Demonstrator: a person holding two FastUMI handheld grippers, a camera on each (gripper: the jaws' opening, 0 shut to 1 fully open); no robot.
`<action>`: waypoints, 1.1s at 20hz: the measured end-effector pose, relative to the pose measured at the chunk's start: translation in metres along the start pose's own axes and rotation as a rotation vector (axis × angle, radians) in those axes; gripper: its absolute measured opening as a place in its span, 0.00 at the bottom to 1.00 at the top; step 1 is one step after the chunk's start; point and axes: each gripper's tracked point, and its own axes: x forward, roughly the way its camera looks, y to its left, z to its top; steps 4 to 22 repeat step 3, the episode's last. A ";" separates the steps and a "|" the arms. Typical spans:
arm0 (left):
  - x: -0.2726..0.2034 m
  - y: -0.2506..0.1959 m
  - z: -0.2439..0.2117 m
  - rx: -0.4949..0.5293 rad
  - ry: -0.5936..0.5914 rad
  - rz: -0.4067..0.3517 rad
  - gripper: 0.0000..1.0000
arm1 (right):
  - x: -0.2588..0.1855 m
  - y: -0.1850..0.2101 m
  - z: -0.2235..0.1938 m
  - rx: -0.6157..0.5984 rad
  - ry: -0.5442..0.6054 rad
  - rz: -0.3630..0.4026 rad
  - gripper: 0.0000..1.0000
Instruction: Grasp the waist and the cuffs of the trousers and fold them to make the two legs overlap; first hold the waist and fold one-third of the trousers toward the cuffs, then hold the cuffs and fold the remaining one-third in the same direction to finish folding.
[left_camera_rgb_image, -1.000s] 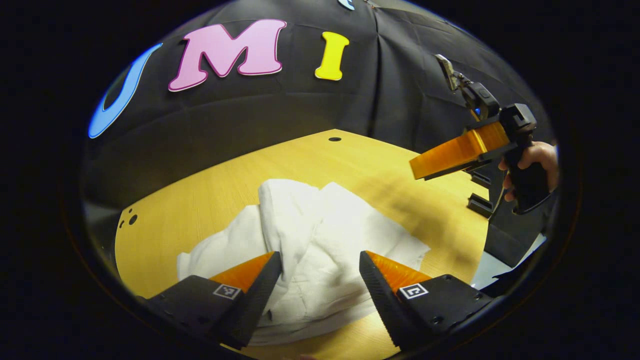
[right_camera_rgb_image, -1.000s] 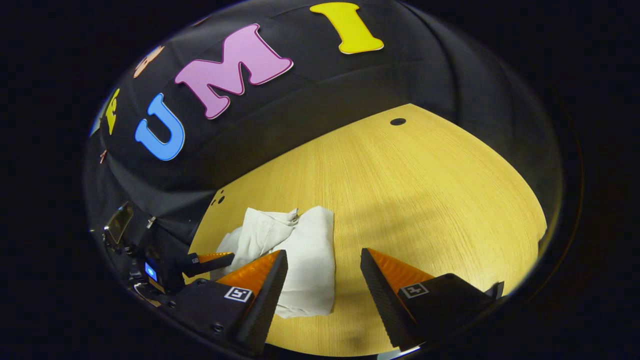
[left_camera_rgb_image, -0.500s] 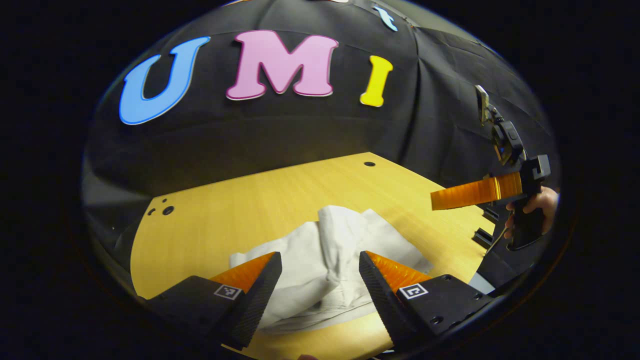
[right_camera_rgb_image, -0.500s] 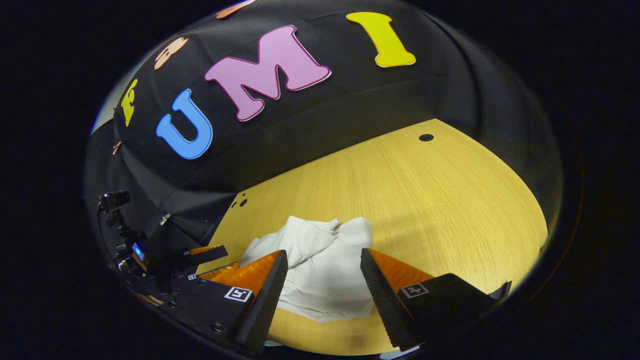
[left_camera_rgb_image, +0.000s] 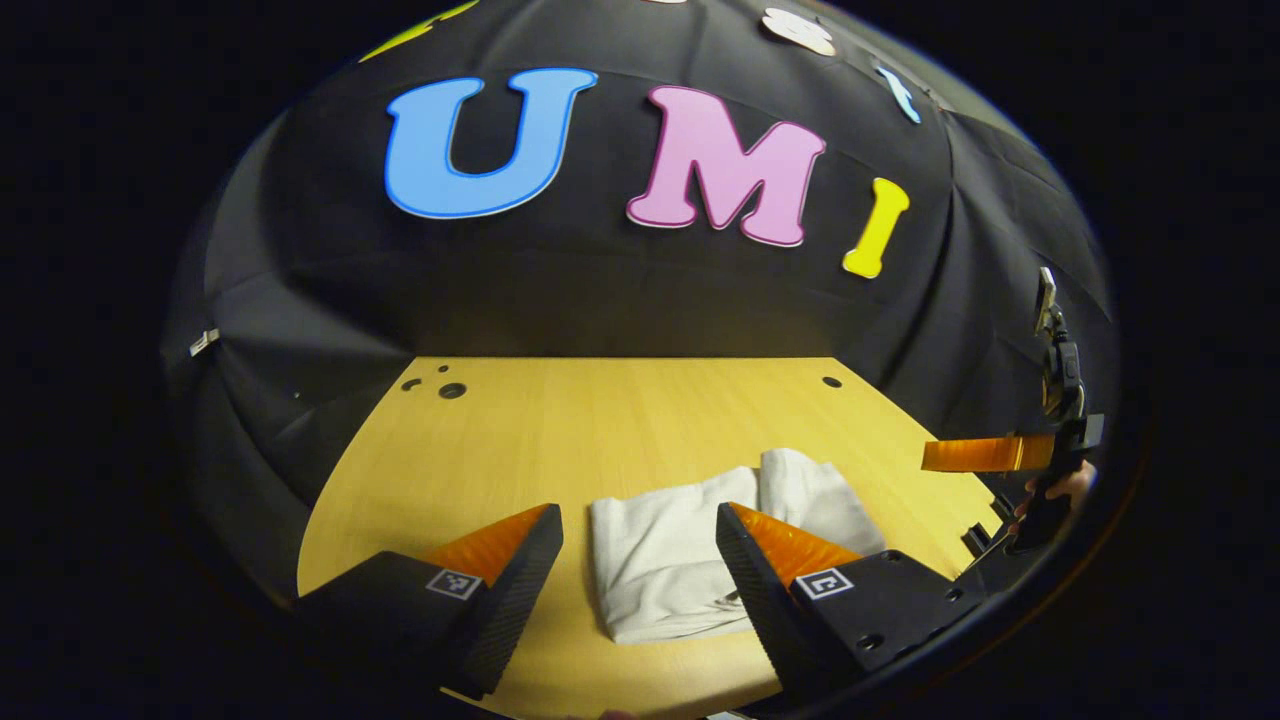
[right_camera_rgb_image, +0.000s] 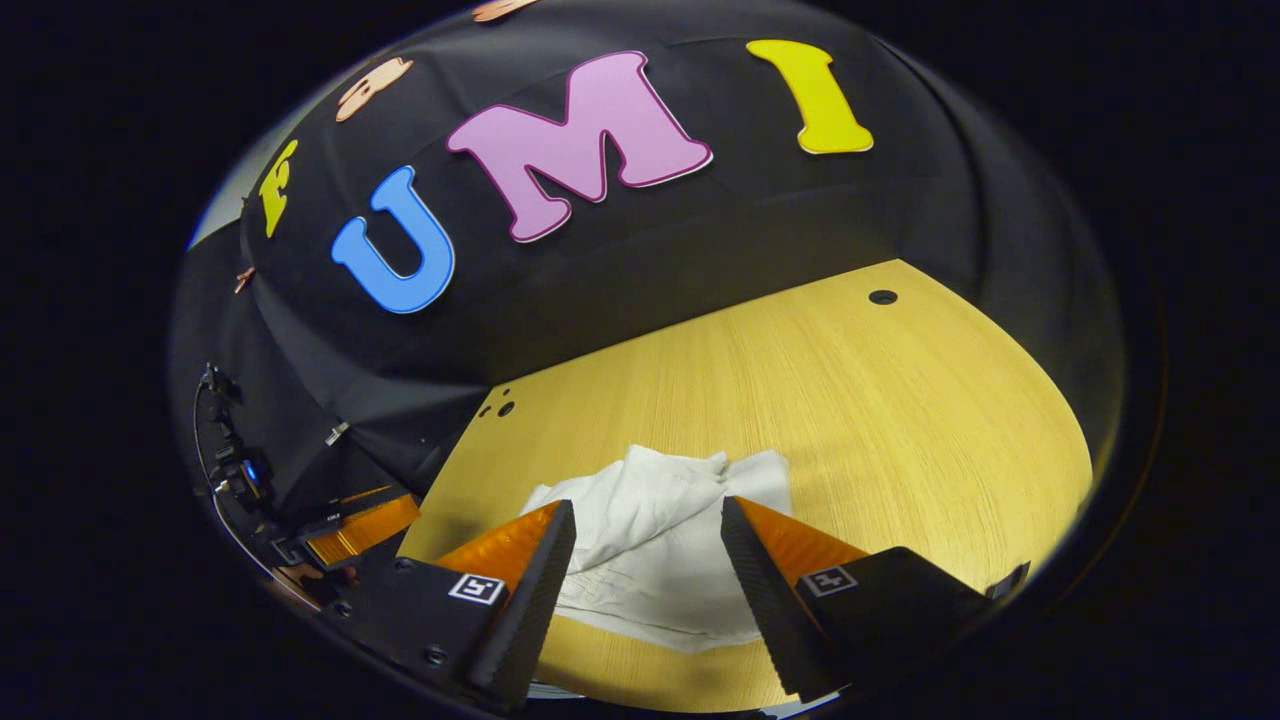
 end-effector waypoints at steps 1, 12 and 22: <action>-0.003 0.005 -0.001 -0.011 0.001 0.015 0.98 | 0.002 0.001 -0.004 -0.002 0.013 0.001 0.91; -0.007 0.013 -0.003 -0.036 0.001 0.051 0.98 | 0.006 0.005 -0.018 -0.013 0.069 0.020 0.91; -0.007 0.013 -0.003 -0.036 0.001 0.051 0.98 | 0.006 0.005 -0.018 -0.013 0.069 0.020 0.91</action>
